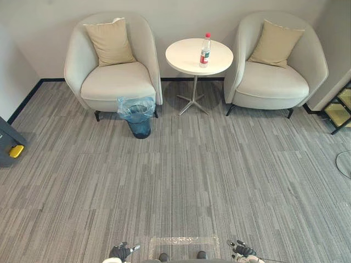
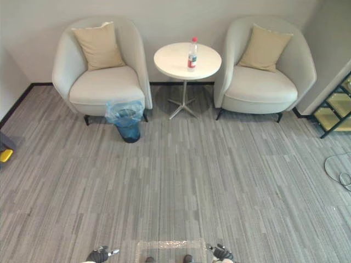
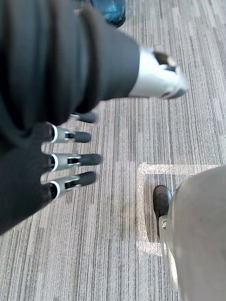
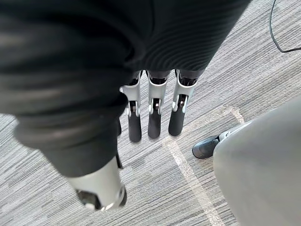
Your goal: Gather rubbish on tea table into small bin, then transfer packed bag to large trash can.
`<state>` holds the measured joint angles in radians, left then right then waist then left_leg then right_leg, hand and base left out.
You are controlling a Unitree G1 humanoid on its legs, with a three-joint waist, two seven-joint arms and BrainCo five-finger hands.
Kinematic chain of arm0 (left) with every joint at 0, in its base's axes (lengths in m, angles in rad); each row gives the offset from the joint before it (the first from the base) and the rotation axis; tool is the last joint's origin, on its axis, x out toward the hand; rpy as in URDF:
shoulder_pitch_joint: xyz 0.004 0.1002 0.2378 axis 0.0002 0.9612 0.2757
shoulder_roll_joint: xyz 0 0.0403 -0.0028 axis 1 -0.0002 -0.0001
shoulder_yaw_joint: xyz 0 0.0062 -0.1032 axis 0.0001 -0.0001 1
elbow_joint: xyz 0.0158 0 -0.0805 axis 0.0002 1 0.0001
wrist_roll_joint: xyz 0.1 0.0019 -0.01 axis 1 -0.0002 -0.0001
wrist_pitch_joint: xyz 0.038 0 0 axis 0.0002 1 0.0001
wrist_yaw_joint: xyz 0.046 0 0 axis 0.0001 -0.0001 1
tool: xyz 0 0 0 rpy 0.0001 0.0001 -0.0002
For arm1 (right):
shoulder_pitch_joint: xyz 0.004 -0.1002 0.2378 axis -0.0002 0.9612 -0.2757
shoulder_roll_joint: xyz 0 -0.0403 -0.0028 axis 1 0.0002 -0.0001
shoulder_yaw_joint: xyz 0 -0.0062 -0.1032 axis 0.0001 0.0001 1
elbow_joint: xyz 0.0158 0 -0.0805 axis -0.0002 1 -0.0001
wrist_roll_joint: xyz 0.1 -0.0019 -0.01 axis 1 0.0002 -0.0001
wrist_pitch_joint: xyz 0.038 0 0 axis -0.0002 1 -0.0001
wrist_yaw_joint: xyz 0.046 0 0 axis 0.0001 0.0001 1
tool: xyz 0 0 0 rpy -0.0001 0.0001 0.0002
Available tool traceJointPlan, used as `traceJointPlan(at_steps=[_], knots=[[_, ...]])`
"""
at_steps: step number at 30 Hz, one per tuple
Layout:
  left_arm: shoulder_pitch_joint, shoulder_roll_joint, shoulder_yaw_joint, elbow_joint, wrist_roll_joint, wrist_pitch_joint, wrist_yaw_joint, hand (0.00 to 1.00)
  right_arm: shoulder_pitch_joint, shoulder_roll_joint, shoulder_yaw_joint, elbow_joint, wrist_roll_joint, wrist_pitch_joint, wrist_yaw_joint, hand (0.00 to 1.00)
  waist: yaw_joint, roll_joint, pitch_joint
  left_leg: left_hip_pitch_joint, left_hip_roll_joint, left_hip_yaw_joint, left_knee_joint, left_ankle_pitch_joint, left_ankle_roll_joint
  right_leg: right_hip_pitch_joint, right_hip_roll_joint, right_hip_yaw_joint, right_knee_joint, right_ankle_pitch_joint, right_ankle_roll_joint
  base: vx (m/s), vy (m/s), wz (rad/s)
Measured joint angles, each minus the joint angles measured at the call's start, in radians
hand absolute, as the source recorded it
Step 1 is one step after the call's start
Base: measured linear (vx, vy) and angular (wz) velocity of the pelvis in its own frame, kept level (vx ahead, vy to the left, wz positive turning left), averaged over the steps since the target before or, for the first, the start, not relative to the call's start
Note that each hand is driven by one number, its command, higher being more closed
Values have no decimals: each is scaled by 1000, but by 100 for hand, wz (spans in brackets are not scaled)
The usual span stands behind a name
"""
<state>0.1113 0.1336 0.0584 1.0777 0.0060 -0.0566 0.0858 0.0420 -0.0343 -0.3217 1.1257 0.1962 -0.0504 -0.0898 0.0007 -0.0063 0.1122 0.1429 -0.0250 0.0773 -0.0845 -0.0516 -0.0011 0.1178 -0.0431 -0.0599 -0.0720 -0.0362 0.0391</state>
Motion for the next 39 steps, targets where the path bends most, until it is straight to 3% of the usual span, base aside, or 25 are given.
traceJointPlan(at_steps=[27,31,34,36,38,39], knots=[[-3,3,0,4,16,4,19,0,3,15,-28,-1,2,0,0,0,3,-11,-10,-1,18,32,2,-9,-10,-13,19,31,-6,5,-6,-18,-45,-4],[-3,4,0,4,18,4,19,0,3,17,-27,-3,10,0,0,0,2,-12,-10,-2,26,44,15,-19,-25,-11,25,36,-12,7,-10,-7,-51,-7],[-12,6,1,2,20,5,18,0,13,18,-25,-12,44,-2,1,0,-2,-10,-8,-51,47,55,144,-93,-40,-5,35,38,5,-6,-26,14,-66,-12],[-12,-1,16,-16,20,5,18,0,22,17,-25,-25,62,-11,1,0,0,-1,1,-105,86,79,310,-166,-69,-13,55,51,39,-49,-41,-22,-65,-16],[-6,-1,44,-49,20,6,18,0,38,30,-19,-58,81,-12,1,0,4,-13,11,-177,111,104,503,-174,-83,-13,58,72,77,-80,-56,10,-80,-24],[4,-11,57,-82,20,6,19,0,48,34,-19,-92,83,-12,0,0,9,-6,20,-225,138,123,642,-168,-86,-11,61,82,113,-104,-67,65,-99,-32]])
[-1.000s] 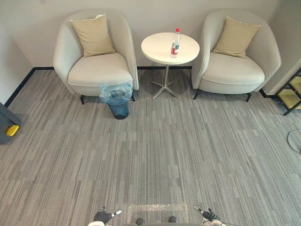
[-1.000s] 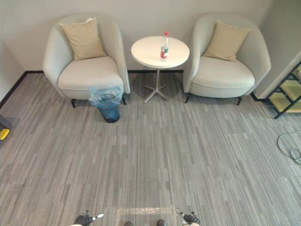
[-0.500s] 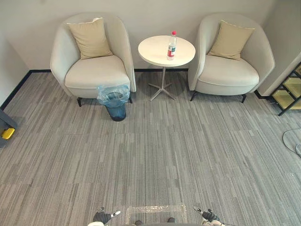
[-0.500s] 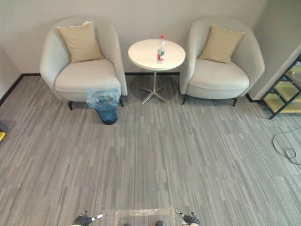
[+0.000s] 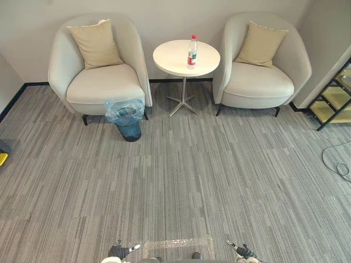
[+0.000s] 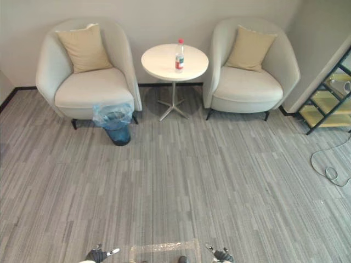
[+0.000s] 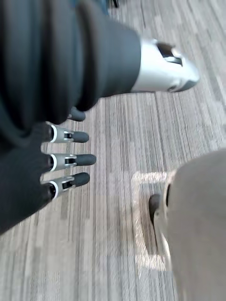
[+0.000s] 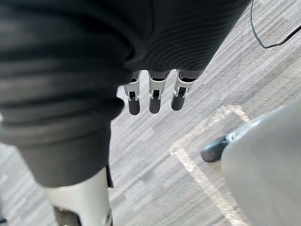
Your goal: Gather rubbish on tea table into small bin, then transfer packed bag to large trash can.
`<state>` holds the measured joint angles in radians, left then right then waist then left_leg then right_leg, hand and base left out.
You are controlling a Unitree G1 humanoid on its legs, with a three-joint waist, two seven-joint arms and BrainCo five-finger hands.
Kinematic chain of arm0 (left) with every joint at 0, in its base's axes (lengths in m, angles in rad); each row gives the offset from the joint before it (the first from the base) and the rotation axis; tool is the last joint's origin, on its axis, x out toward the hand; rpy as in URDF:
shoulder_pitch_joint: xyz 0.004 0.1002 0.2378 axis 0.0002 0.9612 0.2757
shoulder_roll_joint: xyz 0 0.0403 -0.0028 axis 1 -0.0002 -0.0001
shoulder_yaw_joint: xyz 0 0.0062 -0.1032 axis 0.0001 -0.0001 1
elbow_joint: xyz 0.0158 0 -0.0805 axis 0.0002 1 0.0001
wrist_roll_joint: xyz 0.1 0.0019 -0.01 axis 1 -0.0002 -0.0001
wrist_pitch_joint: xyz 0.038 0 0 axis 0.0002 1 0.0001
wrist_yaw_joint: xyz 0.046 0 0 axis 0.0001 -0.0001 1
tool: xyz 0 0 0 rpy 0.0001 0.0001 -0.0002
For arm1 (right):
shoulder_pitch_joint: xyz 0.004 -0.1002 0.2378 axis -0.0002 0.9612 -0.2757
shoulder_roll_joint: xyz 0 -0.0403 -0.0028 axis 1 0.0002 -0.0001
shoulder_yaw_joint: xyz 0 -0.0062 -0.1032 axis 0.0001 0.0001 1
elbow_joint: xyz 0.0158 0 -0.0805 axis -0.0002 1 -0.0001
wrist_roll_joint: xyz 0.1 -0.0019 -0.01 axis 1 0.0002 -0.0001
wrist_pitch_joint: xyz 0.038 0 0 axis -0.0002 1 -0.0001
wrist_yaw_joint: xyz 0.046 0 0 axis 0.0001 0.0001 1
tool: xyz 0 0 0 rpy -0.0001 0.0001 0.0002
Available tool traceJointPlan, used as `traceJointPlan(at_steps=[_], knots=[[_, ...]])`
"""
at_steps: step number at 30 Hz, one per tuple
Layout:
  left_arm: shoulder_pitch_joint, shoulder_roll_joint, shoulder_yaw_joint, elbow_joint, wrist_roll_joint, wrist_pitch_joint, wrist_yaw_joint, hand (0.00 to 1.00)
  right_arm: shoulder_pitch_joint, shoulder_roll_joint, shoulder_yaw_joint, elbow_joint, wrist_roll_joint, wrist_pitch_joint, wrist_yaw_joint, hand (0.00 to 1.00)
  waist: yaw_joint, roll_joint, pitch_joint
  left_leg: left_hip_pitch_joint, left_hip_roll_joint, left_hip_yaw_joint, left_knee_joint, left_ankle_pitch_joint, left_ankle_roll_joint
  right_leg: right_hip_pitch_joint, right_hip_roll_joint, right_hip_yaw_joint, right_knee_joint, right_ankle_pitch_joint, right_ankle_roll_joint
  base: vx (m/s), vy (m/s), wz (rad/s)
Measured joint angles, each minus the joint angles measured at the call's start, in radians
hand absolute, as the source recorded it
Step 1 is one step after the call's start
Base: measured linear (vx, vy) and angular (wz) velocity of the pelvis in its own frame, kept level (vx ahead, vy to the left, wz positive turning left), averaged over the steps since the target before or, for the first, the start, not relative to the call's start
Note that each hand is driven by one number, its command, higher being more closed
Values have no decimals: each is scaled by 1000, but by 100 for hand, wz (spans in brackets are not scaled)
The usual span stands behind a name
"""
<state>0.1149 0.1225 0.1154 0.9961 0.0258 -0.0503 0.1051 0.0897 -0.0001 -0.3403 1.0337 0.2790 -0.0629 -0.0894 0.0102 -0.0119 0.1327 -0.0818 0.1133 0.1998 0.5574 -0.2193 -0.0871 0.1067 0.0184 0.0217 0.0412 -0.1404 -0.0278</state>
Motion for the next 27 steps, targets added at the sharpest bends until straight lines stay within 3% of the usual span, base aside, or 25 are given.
traceJointPlan(at_steps=[2,3,4,7,9,10,11,13,15,16,17,18,19,20,21,23,24,26,27], knots=[[17,-21,38,-38,-1,-1,1,0,17,0,10,-35,7,-1,-2,0,1,8,7,-83,30,13,177,25,15,-1,0,11,39,-31,-17,99,-38,-31],[21,-31,47,-48,-7,-2,2,0,17,-2,12,-41,8,-2,-5,0,2,18,10,-123,38,16,217,-12,25,1,-4,31,53,-45,-21,126,17,-30],[21,-32,47,-52,-10,-2,3,0,16,-2,12,-42,7,-2,-8,0,4,19,11,-136,36,19,209,-26,28,0,-9,40,56,-47,-24,165,65,-32],[20,-32,46,-59,-13,-4,6,0,4,-1,12,-41,8,-2,-12,0,9,16,12,-181,-12,37,-14,-22,25,5,-65,69,56,-77,-1,306,159,-28],[16,-35,40,-57,-14,-6,9,0,-8,-5,12,-40,7,-3,-14,0,11,19,11,-190,-68,14,-255,80,24,5,-103,83,56,-105,33,340,213,-26],[16,-41,37,-51,-14,-11,9,0,-11,-14,13,-35,7,-4,-15,0,24,28,9,-174,-79,-6,-341,201,31,5,-109,104,57,-123,57,304,197,-44],[14,-33,42,-46,-15,-11,9,0,-9,-10,16,-34,7,-3,-17,0,32,17,5,-166,-94,15,-334,184,68,11,-124,116,62,-127,62,417,240,-40],[5,-19,43,-46,-16,-12,9,0,-15,8,44,-40,4,-6,-15,0,44,-13,-4,-152,-111,48,-301,122,93,-14,-142,117,184,-135,75,448,193,-29],[-1,-19,42,-42,-19,-11,10,0,-21,14,50,-40,-5,-6,-10,0,56,-20,-2,-90,-118,75,-296,83,109,-48,-144,122,340,-129,87,424,148,-40],[1,-18,38,-43,-19,-10,10,0,-22,17,52,-42,-6,-6,-7,0,54,-25,-4,-48,-124,86,-311,60,110,-84,-148,120,450,-114,152,497,171,-47],[2,-17,35,-44,-19,-10,10,0,-22,20,59,-52,-13,-5,-2,0,54,-30,-7,1,-127,98,-317,27,107,-145,-152,118,619,-73,243,409,138,-37],[-1,-15,32,-44,-19,-9,9,0,-21,22,66,-64,-22,-5,2,0,52,-31,-6,24,-128,101,-318,12,106,-176,-157,111,706,-55,282,391,105,-26],[-5,-13,27,-44,-18,-8,7,0,-21,24,69,-80,-41,-5,11,0,43,-27,-3,69,-127,100,-320,-12,104,-232,-168,74,845,-63,267,406,57,-7],[-8,-16,16,-42,-18,-8,6,0,-24,23,69,-84,-47,-5,13,0,38,-27,-3,109,-125,99,-332,-24,102,-271,-185,17,917,-83,231,506,31,1],[-24,-33,2,-38,-18,-7,4,0,-32,19,68,-82,-60,-4,14,0,38,-18,3,177,-115,96,-361,-30,101,-316,-205,-70,952,-124,166,444,-2,3],[-41,-60,-18,-26,-18,-7,-1,0,-45,13,69,-79,-83,-2,15,0,36,-7,9,249,-80,91,-394,-30,101,-359,-202,-175,904,-166,94,441,-81,4],[-48,-67,-26,-17,-14,-8,-6,0,-53,12,70,-78,-85,-2,19,0,34,-3,9,279,-47,85,-396,-30,101,-399,-178,-229,804,-179,72,438,-141,6],[-56,-66,-33,1,-12,-8,-17,0,-58,8,70,-76,-85,-3,22,0,22,-5,10,304,-24,54,-397,-31,100,-441,-138,-236,615,-142,55,481,-237,24],[-59,-62,-37,13,-10,-8,-20,0,-57,-1,73,-65,-85,2,22,0,10,-13,6,324,-32,23,-396,-39,84,-441,-116,-210,425,-22,37,531,-275,41]])
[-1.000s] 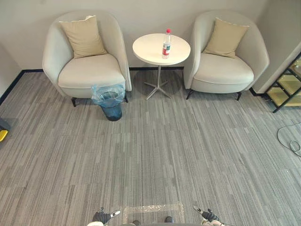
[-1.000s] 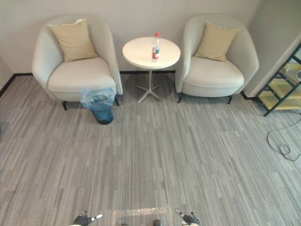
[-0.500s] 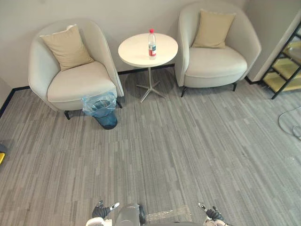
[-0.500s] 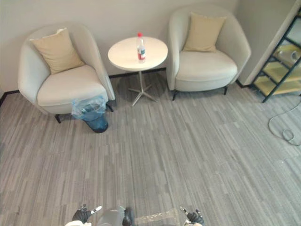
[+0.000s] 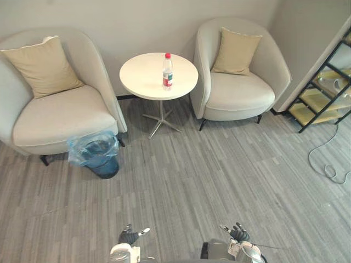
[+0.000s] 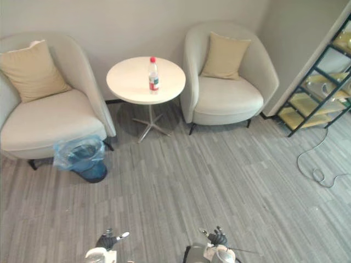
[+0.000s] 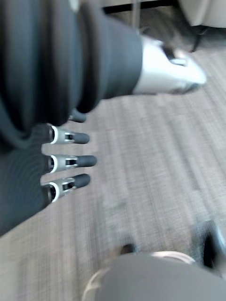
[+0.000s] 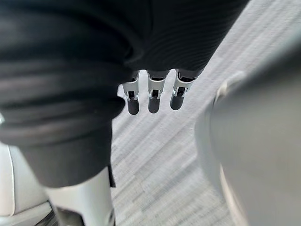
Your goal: Gather rubbish on tea table into small bin, then transfer packed bag to large trash can.
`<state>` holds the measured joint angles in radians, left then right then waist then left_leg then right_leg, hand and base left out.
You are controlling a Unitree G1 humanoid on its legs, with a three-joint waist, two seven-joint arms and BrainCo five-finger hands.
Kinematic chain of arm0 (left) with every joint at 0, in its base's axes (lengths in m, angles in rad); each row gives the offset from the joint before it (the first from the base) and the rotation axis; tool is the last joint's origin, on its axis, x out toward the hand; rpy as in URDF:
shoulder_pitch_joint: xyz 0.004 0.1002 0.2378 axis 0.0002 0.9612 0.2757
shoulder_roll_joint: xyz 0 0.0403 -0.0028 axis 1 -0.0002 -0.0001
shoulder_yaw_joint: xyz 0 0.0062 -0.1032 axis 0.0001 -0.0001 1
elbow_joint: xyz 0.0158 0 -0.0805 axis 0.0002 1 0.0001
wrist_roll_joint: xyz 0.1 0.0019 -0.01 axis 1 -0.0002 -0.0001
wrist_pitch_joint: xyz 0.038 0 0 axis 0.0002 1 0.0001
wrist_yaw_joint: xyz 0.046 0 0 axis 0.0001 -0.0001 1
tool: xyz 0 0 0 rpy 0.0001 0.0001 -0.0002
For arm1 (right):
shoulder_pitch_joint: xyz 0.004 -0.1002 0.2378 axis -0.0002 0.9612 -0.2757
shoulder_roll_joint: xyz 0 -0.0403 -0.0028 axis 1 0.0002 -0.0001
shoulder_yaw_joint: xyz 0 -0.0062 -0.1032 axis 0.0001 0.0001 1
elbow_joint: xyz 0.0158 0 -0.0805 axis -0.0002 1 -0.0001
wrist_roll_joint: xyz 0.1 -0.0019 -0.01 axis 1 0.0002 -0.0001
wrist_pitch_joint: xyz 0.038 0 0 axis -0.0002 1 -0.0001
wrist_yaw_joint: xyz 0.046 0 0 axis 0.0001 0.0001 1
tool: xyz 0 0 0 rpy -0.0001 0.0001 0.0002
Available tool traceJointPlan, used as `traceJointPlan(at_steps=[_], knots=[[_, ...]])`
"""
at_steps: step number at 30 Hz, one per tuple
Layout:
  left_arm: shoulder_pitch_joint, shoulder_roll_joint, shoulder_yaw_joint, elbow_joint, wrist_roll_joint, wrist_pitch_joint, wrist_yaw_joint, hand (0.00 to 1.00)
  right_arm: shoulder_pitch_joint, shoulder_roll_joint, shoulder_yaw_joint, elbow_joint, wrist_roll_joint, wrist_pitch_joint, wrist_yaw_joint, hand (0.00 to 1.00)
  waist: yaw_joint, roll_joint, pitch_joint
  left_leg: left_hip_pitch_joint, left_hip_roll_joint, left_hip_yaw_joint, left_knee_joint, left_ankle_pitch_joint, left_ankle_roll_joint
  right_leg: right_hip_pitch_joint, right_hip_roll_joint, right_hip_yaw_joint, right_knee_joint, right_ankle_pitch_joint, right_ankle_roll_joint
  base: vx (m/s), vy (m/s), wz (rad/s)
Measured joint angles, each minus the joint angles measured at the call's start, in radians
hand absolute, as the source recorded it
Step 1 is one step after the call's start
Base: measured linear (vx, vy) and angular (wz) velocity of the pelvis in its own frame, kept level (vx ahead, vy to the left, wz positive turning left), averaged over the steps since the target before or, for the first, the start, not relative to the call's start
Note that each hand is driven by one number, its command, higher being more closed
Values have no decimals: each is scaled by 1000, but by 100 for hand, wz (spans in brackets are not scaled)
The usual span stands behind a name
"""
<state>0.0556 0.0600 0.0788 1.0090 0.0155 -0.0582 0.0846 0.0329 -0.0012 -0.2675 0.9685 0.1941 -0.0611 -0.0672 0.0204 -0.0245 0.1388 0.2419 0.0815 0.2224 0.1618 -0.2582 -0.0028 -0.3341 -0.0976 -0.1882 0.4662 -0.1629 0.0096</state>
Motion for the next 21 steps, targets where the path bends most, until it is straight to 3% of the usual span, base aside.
traceJointPlan(at_steps=[1,2,4,5,7,8,10,12,14,15,16,17,19,21], knots=[[-3,6,1,1,0,0,0,0,5,-2,1,10,0,1,0,0,-10,-17,-3,9,-11,-20,1,-10,-17,12,5,29,-101,138,-23,539,-263,32],[-15,-12,6,27,1,5,3,0,-7,-36,0,30,0,2,4,0,-14,42,11,27,31,-58,19,-26,-45,20,41,26,-67,132,-33,476,-205,7],[-18,-45,23,25,3,0,1,0,-27,-60,-5,39,0,4,2,0,-12,72,7,2,39,-112,42,17,-51,23,52,28,-63,87,-46,427,-203,2],[-28,-61,26,26,3,1,1,0,-22,-56,-4,39,0,5,2,0,-21,88,16,-5,56,-133,88,45,-80,57,58,5,-70,62,-50,397,-230,45],[-42,-97,52,11,4,-1,-3,0,5,-56,-1,29,2,5,-1,0,-22,94,27,-96,95,-159,358,85,-115,159,67,-35,-119,30,-48,397,-226,63],[-44,-109,62,-13,3,-3,-2,0,13,-53,8,27,3,3,-3,0,-19,81,39,-190,127,-164,576,168,-124,223,68,-51,-152,12,-56,258,-123,43],[-41,-112,62,-44,3,-4,-2,0,17,-47,8,26,4,1,-12,0,-13,76,51,-309,188,-120,776,90,-118,317,80,-75,-195,-21,-64,218,-74,40],[-38,-113,61,-68,3,-4,-1,0,17,-40,4,25,7,1,-16,0,-9,67,53,-399,200,-48,751,22,-97,378,78,-86,-238,-33,-52,240,-28,25],[-40,-114,60,-78,2,-9,-2,0,17,-39,-2,25,24,0,-18,0,3,65,55,-462,137,9,478,6,-77,422,55,-96,-269,-47,-25,271,53,7],[-42,-114,59,-77,1,-12,-2,0,20,-39,-3,26,24,1,-18,0,5,64,56,-469,109,11,389,20,-71,430,46,-96,-273,-53,-16,267,106,3],[-42,-114,60,-76,1,-18,-1,0,25,-39,-3,27,24,0,-19,0,10,64,56,-467,63,8,208,80,-69,448,35,-92,-283,-64,1,360,165,-21],[-44,-112,62,-79,0,-24,-1,0,29,-38,-2,31,24,2,-20,0,36,54,53,-448,24,-13,123,214,-60,468,22,-63,-290,-71,27,390,173,-31],[-45,-93,62,-68,0,-23,-1,0,25,-18,0,35,23,2,-20,0,38,22,30,-427,-12,14,98,213,-16,489,1,-24,-339,-49,45,502,157,-15],[-56,-73,85,-70,0,-23,-3,0,9,6,-1,36,20,4,-19,0,39,-2,41,-463,-3,21,209,186,15,529,-6,30,-401,14,40,434,166,1]])
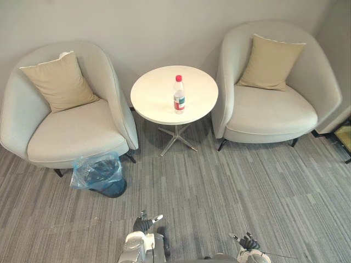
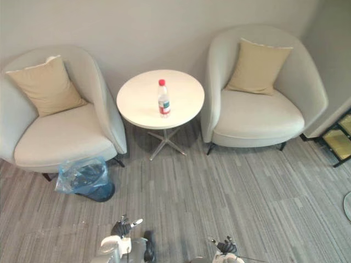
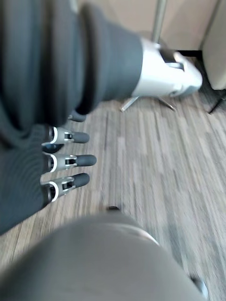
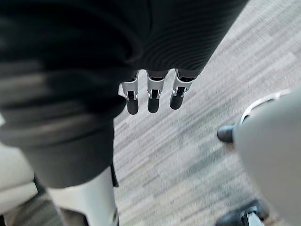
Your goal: Gather rubbish on tea table into small bin, then transfer packed bag to large trash can.
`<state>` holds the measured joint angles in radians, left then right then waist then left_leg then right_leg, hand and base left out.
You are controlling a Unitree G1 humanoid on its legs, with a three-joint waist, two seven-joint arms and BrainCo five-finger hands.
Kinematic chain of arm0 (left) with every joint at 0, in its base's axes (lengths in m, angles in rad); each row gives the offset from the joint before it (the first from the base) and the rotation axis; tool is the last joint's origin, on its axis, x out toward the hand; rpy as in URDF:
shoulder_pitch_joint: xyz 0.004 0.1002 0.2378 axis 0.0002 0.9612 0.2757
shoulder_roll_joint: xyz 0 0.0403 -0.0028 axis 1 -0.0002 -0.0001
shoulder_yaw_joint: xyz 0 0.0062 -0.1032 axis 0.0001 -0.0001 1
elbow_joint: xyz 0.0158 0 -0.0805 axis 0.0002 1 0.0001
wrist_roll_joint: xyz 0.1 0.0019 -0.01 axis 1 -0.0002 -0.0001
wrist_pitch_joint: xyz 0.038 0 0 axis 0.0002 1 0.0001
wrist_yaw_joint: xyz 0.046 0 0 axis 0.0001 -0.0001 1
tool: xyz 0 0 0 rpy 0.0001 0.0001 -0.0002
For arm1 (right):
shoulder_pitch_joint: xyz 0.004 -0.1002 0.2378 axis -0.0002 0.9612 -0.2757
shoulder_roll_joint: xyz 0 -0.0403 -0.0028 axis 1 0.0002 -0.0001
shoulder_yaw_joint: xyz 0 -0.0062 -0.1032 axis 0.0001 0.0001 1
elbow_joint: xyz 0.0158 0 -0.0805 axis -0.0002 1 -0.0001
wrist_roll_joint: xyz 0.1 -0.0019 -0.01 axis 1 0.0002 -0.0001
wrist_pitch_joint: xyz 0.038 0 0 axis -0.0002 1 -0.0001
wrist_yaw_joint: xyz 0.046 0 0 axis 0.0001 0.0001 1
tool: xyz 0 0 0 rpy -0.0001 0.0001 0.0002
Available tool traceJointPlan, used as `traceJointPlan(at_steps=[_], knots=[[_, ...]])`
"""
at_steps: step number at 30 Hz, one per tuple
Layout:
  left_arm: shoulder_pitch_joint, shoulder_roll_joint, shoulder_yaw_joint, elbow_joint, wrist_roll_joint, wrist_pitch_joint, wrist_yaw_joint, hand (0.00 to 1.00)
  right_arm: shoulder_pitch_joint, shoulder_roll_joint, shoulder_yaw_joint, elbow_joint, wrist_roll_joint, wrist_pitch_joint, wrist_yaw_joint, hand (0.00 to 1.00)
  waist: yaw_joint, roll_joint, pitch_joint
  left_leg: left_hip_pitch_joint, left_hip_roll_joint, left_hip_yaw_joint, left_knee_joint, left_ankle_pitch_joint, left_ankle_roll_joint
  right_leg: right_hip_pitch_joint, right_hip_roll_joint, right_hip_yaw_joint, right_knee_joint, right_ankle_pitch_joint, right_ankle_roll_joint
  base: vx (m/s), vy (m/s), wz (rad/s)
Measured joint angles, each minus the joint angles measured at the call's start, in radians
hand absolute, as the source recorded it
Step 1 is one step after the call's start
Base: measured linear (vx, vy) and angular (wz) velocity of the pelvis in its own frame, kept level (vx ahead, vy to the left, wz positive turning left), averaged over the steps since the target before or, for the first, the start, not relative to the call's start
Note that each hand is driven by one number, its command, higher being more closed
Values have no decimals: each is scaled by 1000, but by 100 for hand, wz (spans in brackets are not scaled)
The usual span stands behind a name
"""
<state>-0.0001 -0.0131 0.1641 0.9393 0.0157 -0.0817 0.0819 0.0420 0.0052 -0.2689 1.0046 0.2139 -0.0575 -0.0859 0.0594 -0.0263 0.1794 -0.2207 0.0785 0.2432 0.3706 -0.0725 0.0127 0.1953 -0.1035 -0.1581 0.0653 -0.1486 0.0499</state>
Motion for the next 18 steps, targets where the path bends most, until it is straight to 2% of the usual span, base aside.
traceJointPlan(at_steps=[1,2,3,4,5,6,7,8,9,11,13,14,15,16,17,18], knots=[[-3,5,37,-6,-2,-1,1,0,-7,22,0,-1,-2,-1,1,0,12,-15,1,-33,-8,14,83,-28,-1,23,-13,37,2,23,3,218,153,-20],[13,3,45,14,-2,2,1,0,9,23,0,0,-12,-2,4,0,15,2,-36,19,-10,-10,-32,-32,1,30,-6,62,23,11,17,317,219,-31],[21,3,40,21,-2,-2,0,0,8,20,0,7,-20,-2,6,0,16,3,-45,39,-14,-9,-44,-76,-15,28,-8,72,43,-4,26,285,199,-33],[20,18,25,30,-4,5,-3,0,3,24,8,20,-30,-1,13,0,18,-9,-58,66,-43,6,-69,-105,-11,-9,-39,87,142,-32,36,260,153,-32],[20,25,9,37,-4,9,-4,0,-1,22,7,23,-43,1,18,0,18,-8,-61,91,-50,15,-96,-108,-11,-57,-52,101,251,-41,53,338,174,-30],[23,46,-24,54,-4,12,-7,0,-7,19,7,15,-59,1,28,0,12,-10,-57,152,-75,21,-156,-110,-7,-180,-75,134,520,-30,132,304,139,-17],[21,55,-34,59,-4,15,-8,0,-10,19,4,10,-60,0,29,0,7,-14,-52,177,-85,16,-168,-113,-3,-215,-79,144,613,-40,138,377,136,7],[20,70,-55,75,-3,21,-8,0,-13,18,-1,7,-62,1,30,0,-6,-17,-41,229,-99,10,-184,-122,-5,-266,-90,132,751,-79,111,343,66,26],[21,77,-68,78,-2,23,-8,0,-11,13,-1,9,-64,2,32,0,-8,-20,-39,278,-99,10,-188,-130,0,-299,-93,87,786,-124,69,339,46,25],[23,76,-68,95,-2,23,-7,0,-13,9,-1,10,-66,1,33,0,-11,-15,-40,330,-85,-3,-206,-135,1,-334,-82,7,709,-171,16,299,-5,25],[21,68,-69,96,-1,23,-7,0,-23,-2,-1,7,-67,1,37,0,-17,3,-35,353,-51,-24,-212,-134,0,-388,-32,-13,557,-175,-2,402,-102,38],[21,64,-73,96,0,23,-7,0,-30,-14,0,4,-66,1,38,0,-25,18,-25,366,-27,-45,-212,-134,-1,-414,13,13,437,-138,-13,399,-151,46],[25,64,-76,96,1,23,-7,0,-29,-19,1,4,-66,2,38,0,-29,21,-24,373,-20,-58,-212,-134,-8,-420,35,34,352,-87,-13,462,-210,68],[31,74,-71,95,2,22,-8,0,-9,-19,7,17,-66,2,37,0,-32,-6,-31,401,-36,-98,-213,-156,-51,-403,47,101,174,168,-39,394,-202,58],[24,65,-64,108,2,23,-7,0,-10,-32,8,23,-64,3,38,0,-36,12,-29,417,-19,-120,-211,-174,-75,-402,60,92,215,146,-47,405,-206,44],[26,47,-51,113,3,22,-6,0,-12,-47,9,31,-64,4,38,0,-32,39,-38,419,4,-117,-208,-173,-77,-402,73,83,231,142,-55,307,-175,22]])
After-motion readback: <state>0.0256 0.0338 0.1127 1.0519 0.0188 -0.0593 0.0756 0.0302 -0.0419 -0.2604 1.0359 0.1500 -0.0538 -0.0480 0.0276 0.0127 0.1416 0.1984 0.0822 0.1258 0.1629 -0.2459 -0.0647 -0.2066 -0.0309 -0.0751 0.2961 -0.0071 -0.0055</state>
